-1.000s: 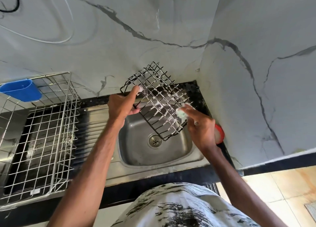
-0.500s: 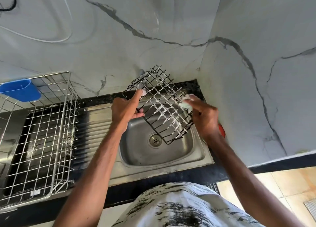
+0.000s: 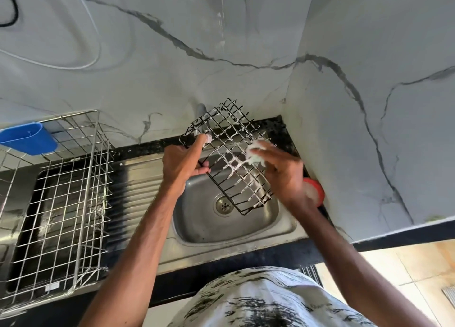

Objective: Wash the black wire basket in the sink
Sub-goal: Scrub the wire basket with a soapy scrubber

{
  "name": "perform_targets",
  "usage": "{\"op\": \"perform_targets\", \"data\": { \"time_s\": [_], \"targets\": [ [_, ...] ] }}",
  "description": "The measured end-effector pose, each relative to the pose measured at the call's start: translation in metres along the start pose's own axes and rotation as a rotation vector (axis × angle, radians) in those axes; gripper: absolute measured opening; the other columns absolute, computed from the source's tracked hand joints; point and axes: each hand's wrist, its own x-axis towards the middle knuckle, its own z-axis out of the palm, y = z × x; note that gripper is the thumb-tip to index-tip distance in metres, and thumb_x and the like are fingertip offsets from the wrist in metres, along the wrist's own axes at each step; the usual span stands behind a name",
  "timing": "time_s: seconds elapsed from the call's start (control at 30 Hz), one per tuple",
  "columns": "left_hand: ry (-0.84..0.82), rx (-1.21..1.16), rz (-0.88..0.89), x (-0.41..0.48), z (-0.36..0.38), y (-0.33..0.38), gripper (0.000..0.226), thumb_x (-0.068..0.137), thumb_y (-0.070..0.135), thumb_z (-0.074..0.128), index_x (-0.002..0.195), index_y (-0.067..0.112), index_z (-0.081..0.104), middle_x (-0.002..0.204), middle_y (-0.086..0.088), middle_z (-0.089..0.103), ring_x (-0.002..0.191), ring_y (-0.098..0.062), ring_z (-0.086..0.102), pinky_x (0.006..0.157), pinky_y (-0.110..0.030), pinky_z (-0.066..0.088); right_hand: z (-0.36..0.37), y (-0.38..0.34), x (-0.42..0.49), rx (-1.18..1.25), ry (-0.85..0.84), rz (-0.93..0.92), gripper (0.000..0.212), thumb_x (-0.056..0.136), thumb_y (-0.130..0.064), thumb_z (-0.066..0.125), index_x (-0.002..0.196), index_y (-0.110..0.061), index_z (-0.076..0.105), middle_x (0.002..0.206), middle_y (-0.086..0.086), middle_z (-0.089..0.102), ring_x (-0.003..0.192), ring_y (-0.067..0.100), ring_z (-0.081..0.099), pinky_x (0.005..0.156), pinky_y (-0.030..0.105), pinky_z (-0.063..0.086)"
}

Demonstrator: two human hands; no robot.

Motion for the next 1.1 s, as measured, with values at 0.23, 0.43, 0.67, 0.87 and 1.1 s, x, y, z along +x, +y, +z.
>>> {"op": "perform_targets", "data": {
  "time_s": [0.23, 0.43, 0.67, 0.87, 1.1],
  "targets": [
    [0.058, -0.039, -0.006, 0.003, 0.0, 0.002, 0.049, 0.087, 0.044, 0.079, 0.068, 0.007, 0.053, 0.094, -0.013, 0.073, 0.077, -0.032, 0.079, 0.058, -0.035, 0.064, -0.025, 0.018, -0.018, -0.108, 0.024, 0.166, 0.054, 0.082, 0.024, 0.055, 0.119, -0.011, 0.074, 0.132, 0.006, 0.064, 0.124, 0.01, 0.061, 0.1, 0.011, 0.047],
    [0.038, -0.073, -0.007, 0.004, 0.001, 0.0, 0.051, 0.09, 0.049, 0.074, 0.083, -0.001, 0.066, 0.055, 0.013, 0.067, 0.075, -0.035, 0.077, 0.049, -0.025, 0.059, -0.02, -0.03, -0.059, -0.01, -0.054, -0.025, 0.05, 0.077, 0.023, 0.064, 0.107, -0.015, 0.079, 0.124, 0.004, 0.069, 0.101, 0.016, 0.074, 0.07, 0.004, 0.053],
    [-0.112, -0.084, -0.014, 0.006, 0.0, 0.0, 0.11, 0.059, 0.088, 0.057, 0.151, 0.029, 0.049, 0.092, -0.005, 0.068, 0.065, -0.017, 0.074, 0.07, -0.032, 0.064, -0.015, -0.034, -0.07, 0.049, -0.196, -0.145, 0.043, 0.084, 0.009, 0.055, 0.11, -0.015, 0.079, 0.132, 0.002, 0.067, 0.119, 0.016, 0.067, 0.078, 0.031, 0.063],
    [-0.051, -0.085, -0.022, 0.008, -0.011, 0.003, 0.102, 0.037, 0.1, 0.065, 0.115, 0.034, 0.067, 0.099, -0.023, 0.075, 0.083, -0.032, 0.078, 0.062, -0.029, 0.065, -0.037, -0.041, -0.056, 0.068, 0.049, -0.131, 0.039, 0.079, 0.019, 0.069, 0.102, -0.011, 0.079, 0.123, 0.002, 0.068, 0.112, 0.009, 0.068, 0.086, 0.014, 0.056],
    [-0.086, -0.074, 0.008, 0.014, -0.011, 0.0, 0.101, 0.018, 0.104, 0.067, 0.092, 0.036, 0.06, 0.112, -0.032, 0.072, 0.087, -0.037, 0.078, 0.06, -0.029, 0.063, -0.034, -0.007, -0.032, -0.034, 0.019, -0.098, 0.046, 0.079, 0.021, 0.06, 0.106, -0.011, 0.079, 0.123, 0.006, 0.071, 0.111, 0.018, 0.071, 0.078, 0.027, 0.063]
  ]
}}
